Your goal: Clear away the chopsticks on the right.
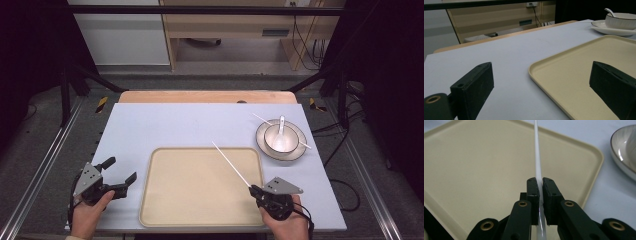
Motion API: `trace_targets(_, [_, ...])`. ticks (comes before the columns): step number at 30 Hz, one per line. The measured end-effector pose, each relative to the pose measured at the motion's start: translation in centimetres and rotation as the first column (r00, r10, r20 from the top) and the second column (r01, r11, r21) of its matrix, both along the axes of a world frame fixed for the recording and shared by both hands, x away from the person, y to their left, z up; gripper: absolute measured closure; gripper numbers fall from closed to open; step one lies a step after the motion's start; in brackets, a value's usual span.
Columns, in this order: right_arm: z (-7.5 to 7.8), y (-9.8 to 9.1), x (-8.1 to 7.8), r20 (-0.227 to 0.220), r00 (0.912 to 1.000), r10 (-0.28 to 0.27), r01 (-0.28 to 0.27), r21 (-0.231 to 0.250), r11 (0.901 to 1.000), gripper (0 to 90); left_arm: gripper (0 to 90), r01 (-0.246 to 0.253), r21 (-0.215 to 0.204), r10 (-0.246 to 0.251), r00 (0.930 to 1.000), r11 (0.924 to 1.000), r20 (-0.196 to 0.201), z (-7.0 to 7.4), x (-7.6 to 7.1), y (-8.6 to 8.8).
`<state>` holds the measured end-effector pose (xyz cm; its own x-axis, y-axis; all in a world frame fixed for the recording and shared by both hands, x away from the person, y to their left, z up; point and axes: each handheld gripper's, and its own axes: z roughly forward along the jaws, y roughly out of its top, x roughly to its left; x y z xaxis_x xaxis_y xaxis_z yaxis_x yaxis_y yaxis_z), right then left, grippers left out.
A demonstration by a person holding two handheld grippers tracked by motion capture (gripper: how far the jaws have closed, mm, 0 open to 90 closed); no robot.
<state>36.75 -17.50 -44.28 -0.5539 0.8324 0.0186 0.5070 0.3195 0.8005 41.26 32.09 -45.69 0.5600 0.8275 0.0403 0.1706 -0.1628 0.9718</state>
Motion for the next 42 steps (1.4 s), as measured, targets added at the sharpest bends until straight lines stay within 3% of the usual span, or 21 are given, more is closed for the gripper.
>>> trace_targets(3, [-0.7,0.4,-0.2,-0.040,0.9988,-0.029,0.029,0.013,0.9995,84.0,5.3,0.001,0.000,-0.001,1.0000,1.0000,0.004,0.1,-0.1,0.0])
trace_targets(6, [-1.0,0.5,-0.3,-0.041,0.9989,-0.024,0.024,-0.001,0.9997,84.0,5.3,0.002,0.001,-0.002,1.0000,1.0000,0.007,0.2,-0.2,-0.1])
trace_targets(8, [-1.4,1.1,-0.5,-0.067,0.9973,-0.028,0.028,-0.006,0.9996,84.0,5.3,0.006,0.003,-0.006,1.0000,1.0000,0.005,0.2,-0.1,-0.1])
trace_targets(19, [-2.3,2.3,-0.8,-0.111,0.9933,-0.032,0.032,-0.004,0.9995,83.6,5.3,0.009,0.009,-0.009,1.0000,0.9999,0.004,0.2,-0.2,-0.3])
trace_targets(22, [-2.5,2.4,-0.7,-0.103,0.9944,-0.025,0.024,-0.004,0.9997,81.2,5.3,0.011,0.012,-0.011,0.9999,0.9999,0.003,0.2,-0.1,-0.3])
trace_targets(23, [-2.4,2.4,-0.7,-0.094,0.9949,-0.036,0.036,0.000,0.9993,73.9,5.2,0.012,0.015,-0.012,0.9999,0.9998,0.003,0.1,-0.1,-0.3])
trace_targets(28, [-1.3,1.6,-0.7,-0.030,0.9983,-0.050,0.051,0.028,0.9983,65.5,5.2,0.010,0.021,-0.010,0.9999,0.9997,0.004,0.1,-0.1,-0.3])
trace_targets(33, [1.4,-1.1,0.9,0.045,0.9944,-0.096,0.094,0.033,0.9950,56.0,5.1,0.016,0.029,-0.016,0.9999,0.9995,0.004,0.1,-0.1,-0.3])
trace_targets(36, [3.7,-3.4,1.9,0.102,0.9863,-0.129,0.127,0.034,0.9914,51.0,5.0,0.018,0.028,-0.019,0.9998,0.9994,0.005,0.2,-0.1,-0.3])
trace_targets(38, [5.5,-5.2,3.1,0.142,0.9781,-0.152,0.154,-0.003,0.9880,42.6,5.0,0.018,0.029,-0.018,0.9998,0.9994,0.003,0.1,-0.1,-0.3])
trace_targets(42, [7.7,-8.7,5.5,0.216,0.9561,-0.198,0.215,-0.056,0.9751,36.2,4.9,0.018,0.032,-0.018,0.9998,0.9993,0.001,0.1,0.0,-0.3])
